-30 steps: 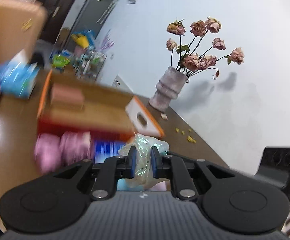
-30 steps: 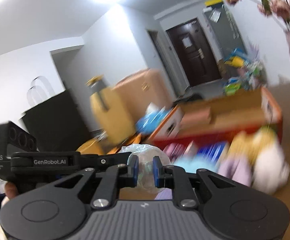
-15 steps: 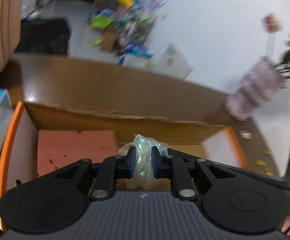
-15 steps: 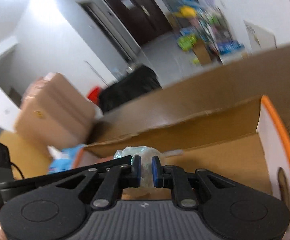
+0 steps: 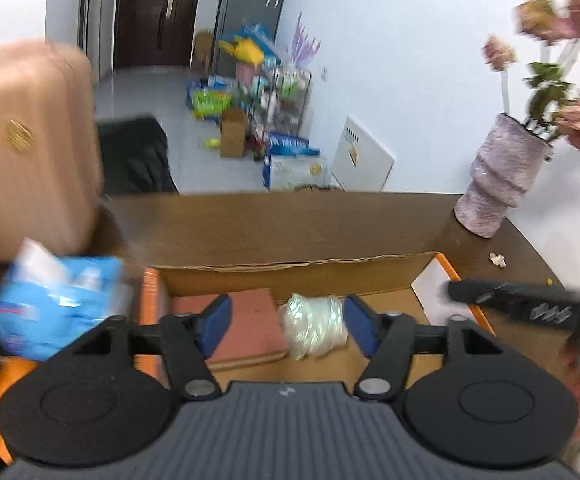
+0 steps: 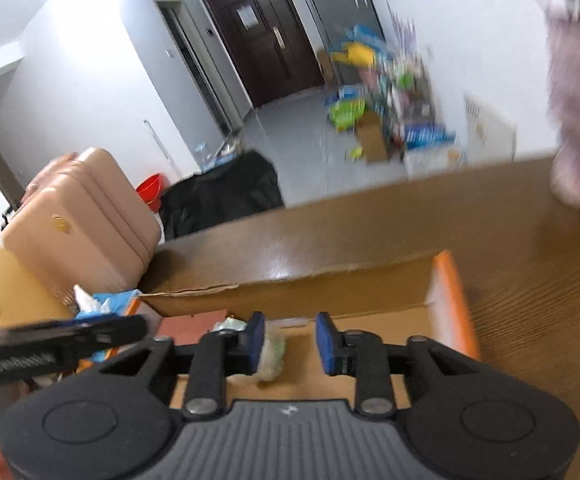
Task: Organize soft objects
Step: 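Carry the plastic bag with the left tool into the box and release, then return the left tool to the pile and reach for the light-blue plush, then grasp the light-blue plush with the left tool and lift it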
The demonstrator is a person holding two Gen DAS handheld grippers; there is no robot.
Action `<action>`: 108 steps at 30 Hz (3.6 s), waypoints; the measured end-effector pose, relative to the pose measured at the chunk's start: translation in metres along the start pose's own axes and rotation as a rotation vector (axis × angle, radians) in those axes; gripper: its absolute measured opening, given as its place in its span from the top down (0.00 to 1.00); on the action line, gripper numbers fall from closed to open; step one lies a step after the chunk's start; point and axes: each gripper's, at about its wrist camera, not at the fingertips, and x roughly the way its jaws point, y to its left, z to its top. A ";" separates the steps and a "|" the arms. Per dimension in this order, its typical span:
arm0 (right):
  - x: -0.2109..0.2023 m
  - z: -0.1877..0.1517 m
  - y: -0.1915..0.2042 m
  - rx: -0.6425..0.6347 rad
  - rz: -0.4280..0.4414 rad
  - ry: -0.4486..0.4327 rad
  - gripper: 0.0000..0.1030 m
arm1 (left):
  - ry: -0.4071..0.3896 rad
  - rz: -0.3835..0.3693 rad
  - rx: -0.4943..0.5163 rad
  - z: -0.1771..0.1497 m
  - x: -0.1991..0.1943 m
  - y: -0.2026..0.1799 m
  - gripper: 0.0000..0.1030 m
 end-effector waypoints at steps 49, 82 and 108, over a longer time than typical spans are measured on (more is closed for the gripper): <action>-0.304 -0.374 0.059 -0.299 -0.124 -0.441 0.11 | -0.399 0.181 0.075 -0.350 -0.286 -0.042 0.00; -0.189 -0.313 0.040 -0.163 0.072 -0.260 0.52 | -0.197 -0.184 -0.022 -0.249 -0.149 -0.068 0.76; -0.173 -0.353 0.097 -0.074 0.263 -0.040 0.53 | -0.031 -0.290 -0.253 -0.355 -0.195 -0.003 0.58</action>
